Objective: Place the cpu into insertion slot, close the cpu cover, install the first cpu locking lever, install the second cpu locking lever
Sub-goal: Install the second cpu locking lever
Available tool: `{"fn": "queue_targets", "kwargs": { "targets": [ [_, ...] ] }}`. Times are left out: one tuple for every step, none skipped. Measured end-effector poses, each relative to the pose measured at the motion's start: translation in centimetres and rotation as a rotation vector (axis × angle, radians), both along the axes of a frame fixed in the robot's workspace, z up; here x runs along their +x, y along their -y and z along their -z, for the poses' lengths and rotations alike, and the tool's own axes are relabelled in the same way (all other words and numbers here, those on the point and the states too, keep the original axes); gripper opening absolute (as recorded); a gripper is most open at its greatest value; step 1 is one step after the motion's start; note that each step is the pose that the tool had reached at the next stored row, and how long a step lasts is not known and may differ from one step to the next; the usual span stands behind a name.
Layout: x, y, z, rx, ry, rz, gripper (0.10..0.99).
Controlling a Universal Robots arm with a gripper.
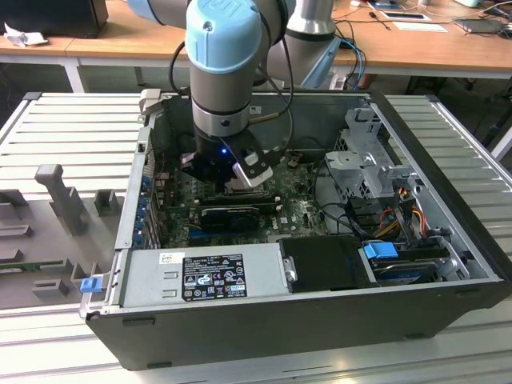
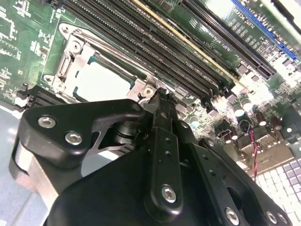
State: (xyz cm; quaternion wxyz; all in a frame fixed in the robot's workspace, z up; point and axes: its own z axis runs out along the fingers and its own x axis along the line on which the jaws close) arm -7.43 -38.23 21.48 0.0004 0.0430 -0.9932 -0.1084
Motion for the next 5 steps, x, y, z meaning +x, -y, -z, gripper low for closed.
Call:
{"fn": "queue_targets", "kwargs": {
  "targets": [
    [0.0, 0.0, -0.09, 0.0, 0.0, 0.0, 0.106],
    [0.0, 0.0, -0.17, 0.0, 0.0, 0.0, 0.106],
    [0.0, 0.0, -0.31, 0.0, 0.0, 0.0, 0.106],
    [0.0, 0.0, -0.45, 0.0, 0.0, 0.0, 0.106],
    [0.0, 0.0, -0.72, 0.0, 0.0, 0.0, 0.106]
  ]
}}
